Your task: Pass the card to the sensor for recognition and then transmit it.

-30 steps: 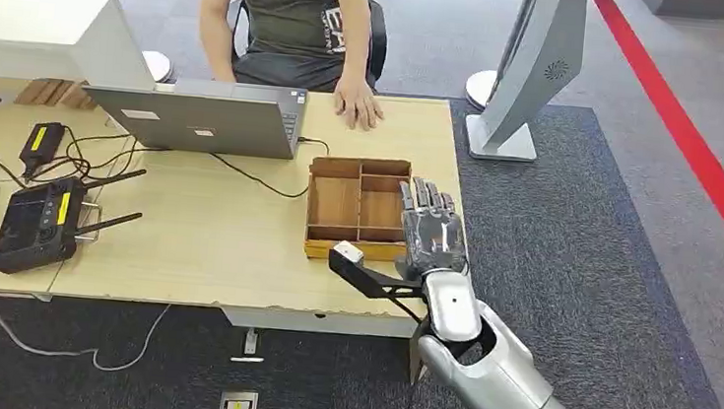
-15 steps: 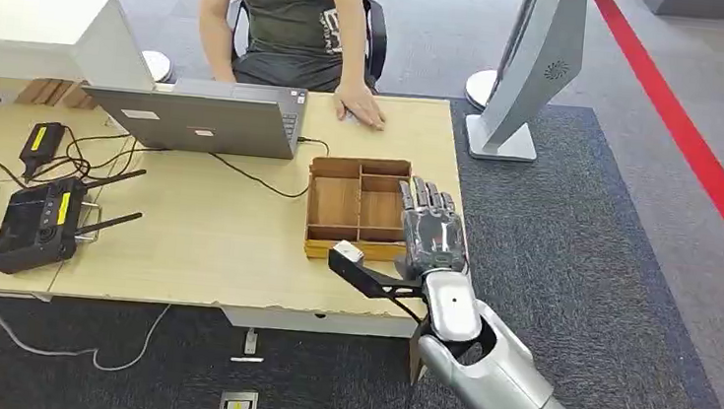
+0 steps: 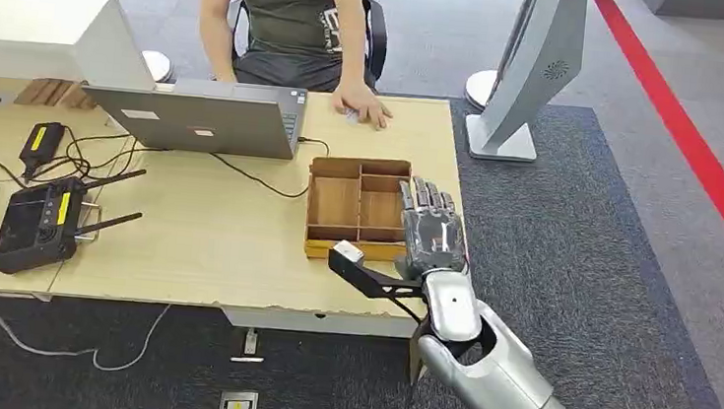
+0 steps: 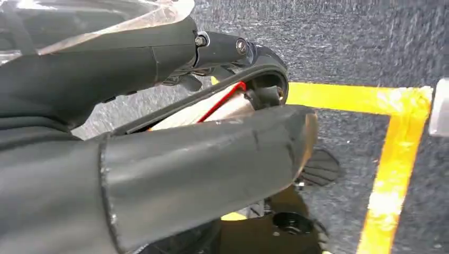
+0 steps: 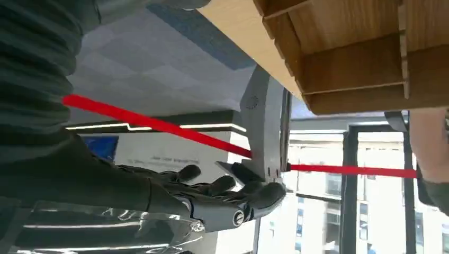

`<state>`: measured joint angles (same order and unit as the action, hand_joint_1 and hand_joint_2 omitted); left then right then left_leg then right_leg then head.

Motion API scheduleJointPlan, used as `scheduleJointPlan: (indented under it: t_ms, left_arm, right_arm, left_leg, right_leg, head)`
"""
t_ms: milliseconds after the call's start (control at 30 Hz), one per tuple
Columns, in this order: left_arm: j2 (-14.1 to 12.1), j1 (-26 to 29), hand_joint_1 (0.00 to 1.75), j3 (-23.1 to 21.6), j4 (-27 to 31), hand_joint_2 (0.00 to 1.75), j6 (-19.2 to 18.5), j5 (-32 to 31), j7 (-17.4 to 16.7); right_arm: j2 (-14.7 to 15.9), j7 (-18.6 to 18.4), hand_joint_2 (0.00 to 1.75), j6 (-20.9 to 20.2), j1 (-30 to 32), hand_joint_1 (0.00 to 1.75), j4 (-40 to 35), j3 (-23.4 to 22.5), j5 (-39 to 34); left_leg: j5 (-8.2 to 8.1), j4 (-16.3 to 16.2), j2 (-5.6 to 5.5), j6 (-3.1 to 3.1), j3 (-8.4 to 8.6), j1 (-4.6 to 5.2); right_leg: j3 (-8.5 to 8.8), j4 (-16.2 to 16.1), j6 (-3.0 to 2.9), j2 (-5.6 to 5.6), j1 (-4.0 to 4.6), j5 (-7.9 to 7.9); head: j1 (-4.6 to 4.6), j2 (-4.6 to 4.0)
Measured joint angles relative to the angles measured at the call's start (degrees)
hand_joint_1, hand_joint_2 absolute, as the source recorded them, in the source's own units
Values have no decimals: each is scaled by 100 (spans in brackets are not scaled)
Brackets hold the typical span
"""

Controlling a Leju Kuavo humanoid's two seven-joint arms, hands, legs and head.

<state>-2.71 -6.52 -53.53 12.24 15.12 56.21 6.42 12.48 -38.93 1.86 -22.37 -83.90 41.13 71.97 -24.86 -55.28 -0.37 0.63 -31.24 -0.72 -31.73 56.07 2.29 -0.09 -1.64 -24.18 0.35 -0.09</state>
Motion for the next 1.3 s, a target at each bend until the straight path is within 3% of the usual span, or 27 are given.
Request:
scheduleJointPlan:
  t_ms: [133,333,833,1300]
  left_arm:
    - [-9,122,0,0,-7,0,33,88,66]
    - [-11,128,0,0,-7,0,33,88,70]
    - [-11,124,0,0,-7,0,33,88,70]
    - [-9,121,0,0,-7,0,53,149,38]
  right_arm:
    - [264,-99,175,-243,523,0,-859,-9,136]
    - [514,-64,175,-254,731,0,-1689,-9,145]
    - [728,-37,175,-252,786,0,-2264,-9,121]
    - [700,94,175,-237,782,0,-2303,37,-148]
  left_leg:
    - [-14,1,20,2,0,1]
    - [-14,2,21,3,2,1]
    - [-14,2,20,3,4,1]
    - [-14,2,20,3,4,0]
  right_leg:
    - [-5,2,-1,22,-1,-1]
    - [-6,1,-4,23,0,-3]
    - [-1,3,-4,23,-1,-3]
    - [0,3,-4,23,0,-3]
  head:
    - [6,2]
    - [6,2]
    - [9,0]
    - [6,0]
